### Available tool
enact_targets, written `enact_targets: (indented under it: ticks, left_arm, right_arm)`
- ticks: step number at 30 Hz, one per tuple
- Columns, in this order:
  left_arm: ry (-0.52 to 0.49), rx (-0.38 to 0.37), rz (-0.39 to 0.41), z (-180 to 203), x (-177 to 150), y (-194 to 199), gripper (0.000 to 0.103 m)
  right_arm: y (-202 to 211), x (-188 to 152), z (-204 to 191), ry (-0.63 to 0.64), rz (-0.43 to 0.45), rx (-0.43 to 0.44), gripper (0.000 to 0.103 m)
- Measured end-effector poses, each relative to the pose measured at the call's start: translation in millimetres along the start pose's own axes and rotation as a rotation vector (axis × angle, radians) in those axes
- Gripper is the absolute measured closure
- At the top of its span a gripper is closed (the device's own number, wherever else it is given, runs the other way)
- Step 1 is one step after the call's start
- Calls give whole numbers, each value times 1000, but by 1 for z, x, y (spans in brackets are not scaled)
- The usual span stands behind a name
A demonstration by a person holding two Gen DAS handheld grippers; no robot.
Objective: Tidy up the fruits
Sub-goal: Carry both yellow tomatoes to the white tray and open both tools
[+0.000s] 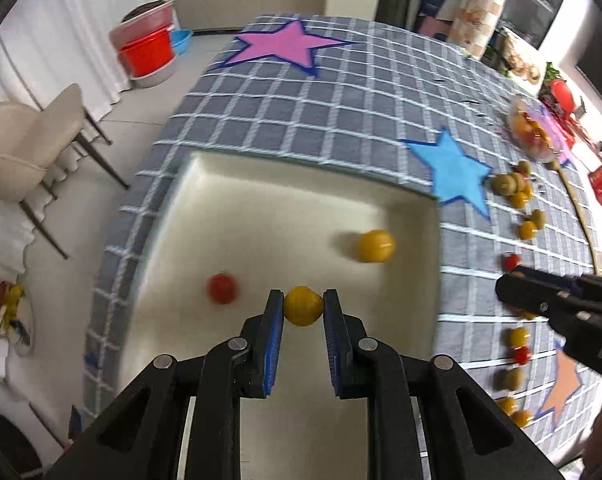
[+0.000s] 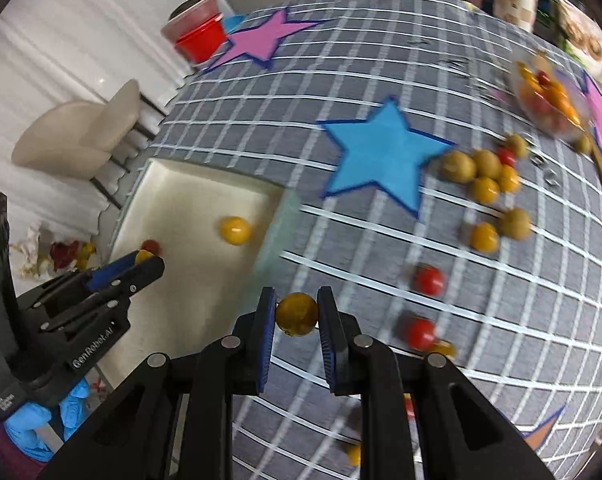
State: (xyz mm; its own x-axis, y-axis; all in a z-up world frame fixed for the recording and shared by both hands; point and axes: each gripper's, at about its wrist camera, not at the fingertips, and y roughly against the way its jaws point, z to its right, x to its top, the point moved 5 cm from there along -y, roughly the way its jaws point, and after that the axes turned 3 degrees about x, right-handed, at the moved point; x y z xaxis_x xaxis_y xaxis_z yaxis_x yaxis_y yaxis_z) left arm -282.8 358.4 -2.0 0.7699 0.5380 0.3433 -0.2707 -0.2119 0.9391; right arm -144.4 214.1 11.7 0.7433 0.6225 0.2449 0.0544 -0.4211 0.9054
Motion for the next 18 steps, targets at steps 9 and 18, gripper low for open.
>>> enact_targets:
  ticks: [9, 18]
  left_arm:
    - [66, 56, -39, -47, -22, -18, 82]
    - [99, 87, -61, -68, -35, -30, 82]
  right_arm:
    - [-36, 12, -54, 85, -51, 28, 80]
    - [-72, 15, -75, 114, -103, 35, 80]
